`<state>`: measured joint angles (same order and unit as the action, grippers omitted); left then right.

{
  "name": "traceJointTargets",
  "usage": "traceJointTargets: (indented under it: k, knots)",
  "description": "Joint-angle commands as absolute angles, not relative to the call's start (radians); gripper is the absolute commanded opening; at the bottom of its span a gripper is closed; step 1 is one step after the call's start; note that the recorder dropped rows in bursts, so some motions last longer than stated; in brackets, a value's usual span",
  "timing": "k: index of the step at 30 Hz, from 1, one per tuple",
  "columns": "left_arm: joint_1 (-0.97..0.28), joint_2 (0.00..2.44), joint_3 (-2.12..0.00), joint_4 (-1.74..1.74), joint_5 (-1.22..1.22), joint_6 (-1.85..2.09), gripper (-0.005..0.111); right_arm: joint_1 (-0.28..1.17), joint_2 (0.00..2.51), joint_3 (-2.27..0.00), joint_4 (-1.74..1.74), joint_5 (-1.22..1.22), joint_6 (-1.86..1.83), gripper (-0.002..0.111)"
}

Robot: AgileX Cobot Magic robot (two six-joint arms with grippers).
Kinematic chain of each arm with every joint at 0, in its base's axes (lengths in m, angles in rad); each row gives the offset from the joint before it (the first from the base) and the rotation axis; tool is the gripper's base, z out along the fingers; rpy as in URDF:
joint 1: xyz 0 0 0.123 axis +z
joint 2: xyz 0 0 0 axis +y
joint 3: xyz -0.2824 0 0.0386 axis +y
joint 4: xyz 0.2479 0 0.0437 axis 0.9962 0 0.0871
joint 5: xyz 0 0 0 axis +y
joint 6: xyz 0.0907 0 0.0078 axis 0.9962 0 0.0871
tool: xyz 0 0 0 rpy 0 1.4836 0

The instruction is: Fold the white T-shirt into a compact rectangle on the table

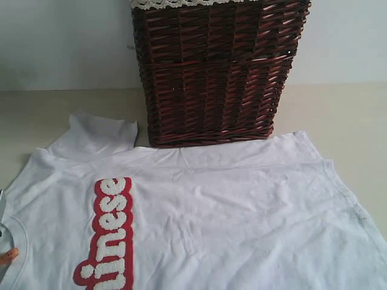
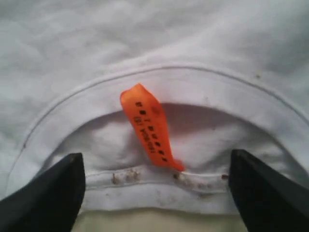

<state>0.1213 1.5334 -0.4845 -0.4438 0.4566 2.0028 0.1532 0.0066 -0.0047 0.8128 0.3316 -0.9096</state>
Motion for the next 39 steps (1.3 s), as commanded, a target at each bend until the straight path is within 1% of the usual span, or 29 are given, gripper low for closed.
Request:
traceJointTargets:
  k: [1,5,10,13,15,18,22,24,30,36,39]
  knots:
    - [0.119,1.531,-0.443,-0.554,0.366,2.09,0.078,0.155,0.0,0.0,0.809,0.33,-0.91,0.017]
    - [0.119,1.561,-0.443,-0.559,0.397,2.09,0.078,0.155,0.0,0.0,0.809,0.33,-0.91,0.017]
    - [0.119,1.61,-0.443,-0.475,0.398,2.088,0.078,0.155,0.0,0.0,0.809,0.33,-0.91,0.017]
    - [0.119,1.605,-0.466,-0.423,0.35,2.015,0.078,0.155,0.0,0.0,0.809,0.33,-0.91,0.017]
    - [0.119,1.587,-0.502,-0.389,0.359,1.927,0.078,0.155,0.0,0.0,0.809,0.33,-0.91,0.017]
    - [0.119,1.554,-0.591,-0.324,0.501,1.768,0.078,0.155,0.0,0.0,0.809,0.33,-0.912,0.017]
    - [0.119,1.531,-0.732,-0.387,0.877,1.675,0.078,0.155,0.0,0.0,0.809,0.33,-0.912,0.017]
    - [0.119,1.531,-0.771,-0.423,0.941,1.678,0.078,0.155,0.0,0.0,0.809,0.33,-0.91,0.017]
    - [0.119,1.571,-0.736,-0.312,0.97,1.702,0.078,0.155,0.0,0.0,0.809,0.33,-0.91,0.017]
    - [0.119,1.601,-0.658,-0.269,0.709,1.762,0.078,0.155,0.0,0.0,0.809,0.33,-0.912,0.017]
    - [0.119,1.624,-0.649,-0.269,0.7,1.777,0.078,0.155,0.0,0.0,0.809,0.33,-0.91,0.017]
